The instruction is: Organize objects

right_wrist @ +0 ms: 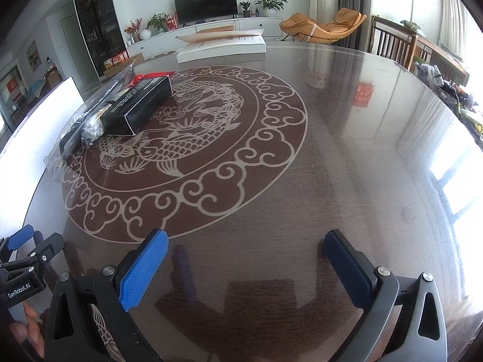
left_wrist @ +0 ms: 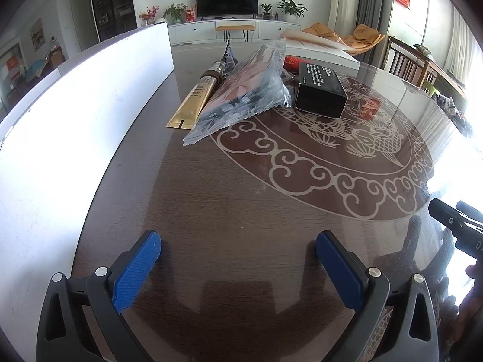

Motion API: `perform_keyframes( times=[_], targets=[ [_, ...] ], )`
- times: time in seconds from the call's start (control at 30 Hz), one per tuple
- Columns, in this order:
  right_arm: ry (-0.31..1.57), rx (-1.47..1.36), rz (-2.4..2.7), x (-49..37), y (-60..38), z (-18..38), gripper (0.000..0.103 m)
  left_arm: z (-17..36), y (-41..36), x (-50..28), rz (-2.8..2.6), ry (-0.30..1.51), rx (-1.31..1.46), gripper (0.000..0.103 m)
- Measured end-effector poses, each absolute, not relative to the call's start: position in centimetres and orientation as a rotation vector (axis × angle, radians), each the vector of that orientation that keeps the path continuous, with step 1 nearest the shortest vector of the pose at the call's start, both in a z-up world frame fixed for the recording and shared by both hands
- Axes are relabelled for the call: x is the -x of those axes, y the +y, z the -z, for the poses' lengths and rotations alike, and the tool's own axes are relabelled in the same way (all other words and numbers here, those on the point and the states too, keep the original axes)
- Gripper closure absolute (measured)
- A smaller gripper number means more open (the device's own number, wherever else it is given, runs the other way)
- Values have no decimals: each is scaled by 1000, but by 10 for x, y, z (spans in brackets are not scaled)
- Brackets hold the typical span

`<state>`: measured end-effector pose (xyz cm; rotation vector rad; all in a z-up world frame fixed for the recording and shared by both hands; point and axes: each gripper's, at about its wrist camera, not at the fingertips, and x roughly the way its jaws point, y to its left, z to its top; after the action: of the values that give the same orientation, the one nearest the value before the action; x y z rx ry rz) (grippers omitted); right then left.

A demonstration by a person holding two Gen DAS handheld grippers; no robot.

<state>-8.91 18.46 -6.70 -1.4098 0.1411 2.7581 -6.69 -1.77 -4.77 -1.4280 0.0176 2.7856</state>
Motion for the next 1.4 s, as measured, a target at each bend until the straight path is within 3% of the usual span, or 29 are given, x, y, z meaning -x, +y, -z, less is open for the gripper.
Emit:
perform_keyframes(
  times=[0.93, 1.17, 1.4],
  targets=[
    [29, 1535, -2703, 121, 173, 68, 0, 45, -26, 60, -2742, 56, 1404, 0],
    [260, 1563, -2847, 216, 132, 27, 0, 45, -25, 62, -2743, 56, 1406, 0],
    [368, 1692, -2677, 291, 96, 46, 0, 45, -25, 62, -2743, 56, 1405, 0]
  ],
)
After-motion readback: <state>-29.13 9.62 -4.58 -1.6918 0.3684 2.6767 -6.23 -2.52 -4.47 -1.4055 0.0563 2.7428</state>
